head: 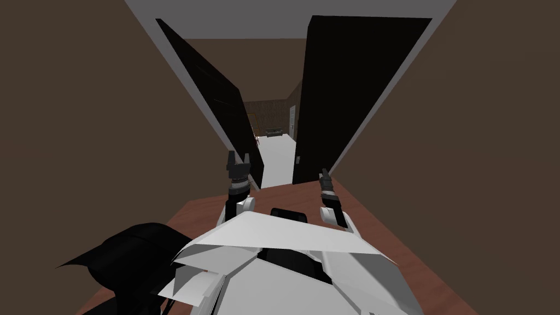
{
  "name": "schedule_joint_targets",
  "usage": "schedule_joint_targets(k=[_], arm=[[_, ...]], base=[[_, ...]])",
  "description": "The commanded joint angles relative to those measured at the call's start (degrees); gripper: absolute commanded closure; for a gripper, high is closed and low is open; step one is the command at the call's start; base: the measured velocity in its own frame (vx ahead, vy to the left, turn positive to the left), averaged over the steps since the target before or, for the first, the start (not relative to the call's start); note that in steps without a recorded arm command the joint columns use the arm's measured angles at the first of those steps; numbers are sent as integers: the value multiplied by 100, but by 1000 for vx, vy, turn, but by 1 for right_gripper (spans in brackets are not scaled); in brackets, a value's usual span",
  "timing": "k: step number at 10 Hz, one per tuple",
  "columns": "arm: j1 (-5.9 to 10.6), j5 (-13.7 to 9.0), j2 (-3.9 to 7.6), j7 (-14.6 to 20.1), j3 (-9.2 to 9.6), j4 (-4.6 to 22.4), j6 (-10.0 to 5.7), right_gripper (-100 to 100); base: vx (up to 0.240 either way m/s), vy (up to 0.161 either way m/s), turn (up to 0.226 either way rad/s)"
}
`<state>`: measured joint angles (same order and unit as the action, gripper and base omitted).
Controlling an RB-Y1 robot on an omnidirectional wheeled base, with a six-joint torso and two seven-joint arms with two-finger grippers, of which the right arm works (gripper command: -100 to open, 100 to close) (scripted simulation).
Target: Push the door open
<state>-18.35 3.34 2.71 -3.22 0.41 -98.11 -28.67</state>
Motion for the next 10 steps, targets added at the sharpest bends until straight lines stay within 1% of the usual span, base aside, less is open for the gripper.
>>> schedule_joint_targets(k=[1, 4, 5, 8, 9, 10], arm=[[100, -9, 2, 11, 27, 275, -64, -100], [365, -30, -12, 36, 96, 867, -246, -100], [365, -30, -12, 36, 96, 952, -246, -100], [633, -51, -41, 62, 166, 1589, -431, -100], [633, -51, -41, 62, 166, 1637, -431, -100], [722, -59, -53, 71, 189, 1807, -492, -100]], base=[[57, -31, 27], [92, -48, 60], [67, -38, 26], [66, -42, 54], [58, -40, 19], [64, -34, 19]])
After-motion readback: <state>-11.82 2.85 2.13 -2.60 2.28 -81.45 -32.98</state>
